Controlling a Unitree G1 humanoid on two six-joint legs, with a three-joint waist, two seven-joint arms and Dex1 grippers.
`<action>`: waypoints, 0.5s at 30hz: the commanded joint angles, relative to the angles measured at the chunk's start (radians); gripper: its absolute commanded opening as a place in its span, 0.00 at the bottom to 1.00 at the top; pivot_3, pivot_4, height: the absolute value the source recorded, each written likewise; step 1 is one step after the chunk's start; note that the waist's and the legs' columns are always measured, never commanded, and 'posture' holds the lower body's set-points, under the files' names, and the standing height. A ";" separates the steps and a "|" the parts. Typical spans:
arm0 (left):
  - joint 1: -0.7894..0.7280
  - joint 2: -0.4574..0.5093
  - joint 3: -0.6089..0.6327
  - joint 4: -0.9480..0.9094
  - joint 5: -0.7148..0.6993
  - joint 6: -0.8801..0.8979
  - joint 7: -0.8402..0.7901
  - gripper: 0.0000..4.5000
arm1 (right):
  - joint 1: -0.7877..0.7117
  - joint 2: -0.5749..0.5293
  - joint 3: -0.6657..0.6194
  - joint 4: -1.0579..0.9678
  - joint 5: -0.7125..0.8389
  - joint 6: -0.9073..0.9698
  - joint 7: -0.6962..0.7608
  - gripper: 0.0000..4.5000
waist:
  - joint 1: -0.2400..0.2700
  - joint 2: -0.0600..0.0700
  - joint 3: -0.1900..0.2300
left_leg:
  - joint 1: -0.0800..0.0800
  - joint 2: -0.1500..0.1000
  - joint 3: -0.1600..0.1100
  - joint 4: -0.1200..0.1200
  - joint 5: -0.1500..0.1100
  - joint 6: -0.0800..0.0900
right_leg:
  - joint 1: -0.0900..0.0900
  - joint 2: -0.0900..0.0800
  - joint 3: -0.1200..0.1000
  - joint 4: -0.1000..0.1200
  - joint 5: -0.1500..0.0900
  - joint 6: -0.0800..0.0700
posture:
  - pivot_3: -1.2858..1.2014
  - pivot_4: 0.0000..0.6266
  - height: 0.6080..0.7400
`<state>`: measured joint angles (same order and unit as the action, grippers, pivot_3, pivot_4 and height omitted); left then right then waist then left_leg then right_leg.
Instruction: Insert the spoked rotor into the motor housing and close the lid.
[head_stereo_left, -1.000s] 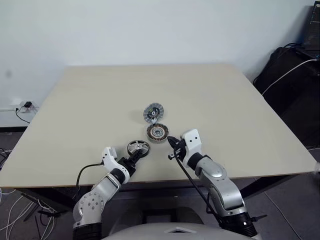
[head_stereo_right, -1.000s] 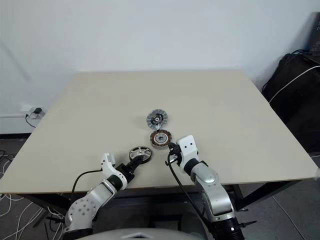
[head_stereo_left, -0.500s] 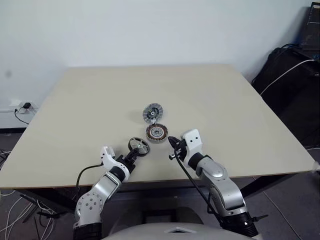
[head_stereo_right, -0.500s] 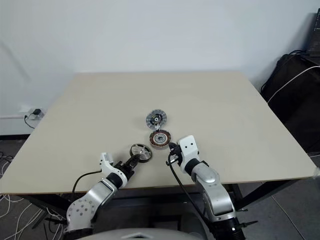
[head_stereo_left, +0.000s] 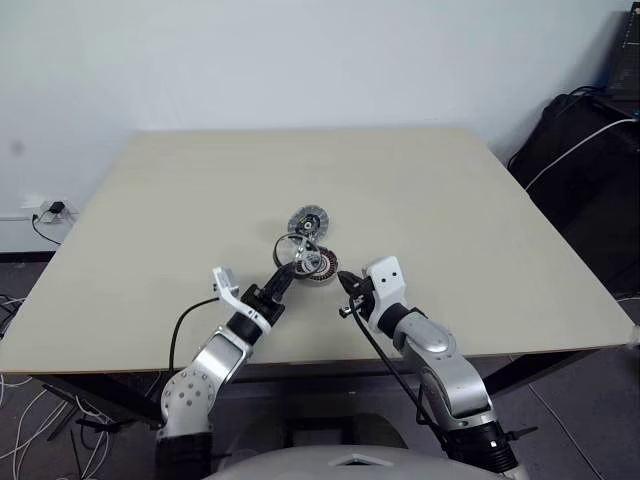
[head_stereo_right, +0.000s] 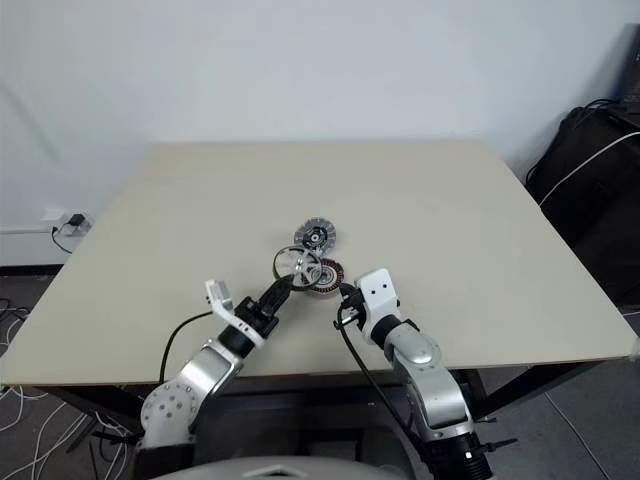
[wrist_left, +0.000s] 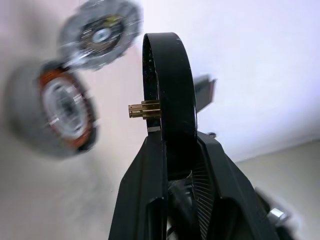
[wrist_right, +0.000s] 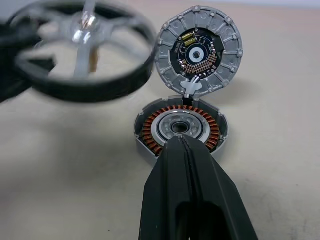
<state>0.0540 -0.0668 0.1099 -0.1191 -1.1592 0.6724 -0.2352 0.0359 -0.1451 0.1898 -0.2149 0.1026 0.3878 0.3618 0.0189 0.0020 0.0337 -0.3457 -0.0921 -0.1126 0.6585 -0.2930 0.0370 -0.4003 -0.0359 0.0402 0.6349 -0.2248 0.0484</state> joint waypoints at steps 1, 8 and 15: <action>-0.073 -0.047 0.004 0.088 0.007 -0.013 -0.032 0.09 | -0.018 0.003 -0.010 -0.027 0.007 -0.011 -0.009 0.00 | 0.000 0.000 0.000 | 0.000 0.000 0.000 0.000 0.000 0.000 | 0.000 0.000 0.000 0.000 0.000 0.000 | 0.52 0.00 1.00; -0.170 -0.068 0.015 0.284 0.068 -0.053 -0.078 0.09 | -0.009 0.000 -0.015 -0.039 0.008 -0.012 -0.021 0.00 | 0.000 0.000 0.000 | 0.000 0.000 0.000 0.000 0.003 -0.002 | -0.001 0.000 0.000 0.000 0.000 0.000 | 0.52 0.00 1.00; -0.235 -0.097 0.019 0.394 0.096 -0.072 -0.113 0.09 | -0.007 -0.003 -0.017 -0.046 0.010 -0.009 -0.028 0.00 | 0.000 0.000 0.000 | -0.001 0.000 0.000 0.000 0.003 -0.002 | -0.001 0.000 0.000 0.000 0.001 0.001 | 0.52 0.00 1.00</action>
<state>-0.1416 -0.0633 0.1327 0.2791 -1.0677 0.6147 -0.3211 0.0393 -0.1494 0.1855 -0.2159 0.1030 0.3876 0.3410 0.0193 0.0017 0.0336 -0.3464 -0.0925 -0.1126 0.6590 -0.2901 0.0349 -0.4013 -0.0361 0.0405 0.6347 -0.2241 0.0491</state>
